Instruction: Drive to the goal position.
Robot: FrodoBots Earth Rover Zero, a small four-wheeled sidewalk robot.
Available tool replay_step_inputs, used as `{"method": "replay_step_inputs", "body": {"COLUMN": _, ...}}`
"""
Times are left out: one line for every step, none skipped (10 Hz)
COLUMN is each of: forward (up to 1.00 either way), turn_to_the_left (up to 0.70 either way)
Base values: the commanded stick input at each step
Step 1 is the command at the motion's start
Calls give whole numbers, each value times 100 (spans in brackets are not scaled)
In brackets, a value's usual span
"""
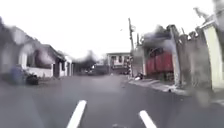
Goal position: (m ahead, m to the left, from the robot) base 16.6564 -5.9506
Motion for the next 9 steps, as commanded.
{"method": "replay_step_inputs", "body": {"forward": 100, "turn_to_the_left": -9}}
{"method": "replay_step_inputs", "body": {"forward": 100, "turn_to_the_left": 5}}
{"method": "replay_step_inputs", "body": {"forward": 100, "turn_to_the_left": 12}}
{"method": "replay_step_inputs", "body": {"forward": 100, "turn_to_the_left": 12}}
{"method": "replay_step_inputs", "body": {"forward": 100, "turn_to_the_left": 14}}
{"method": "replay_step_inputs", "body": {"forward": 100, "turn_to_the_left": 10}}
{"method": "replay_step_inputs", "body": {"forward": 100, "turn_to_the_left": 9}}
{"method": "replay_step_inputs", "body": {"forward": 100, "turn_to_the_left": 6}}
{"method": "replay_step_inputs", "body": {"forward": 100, "turn_to_the_left": 12}}
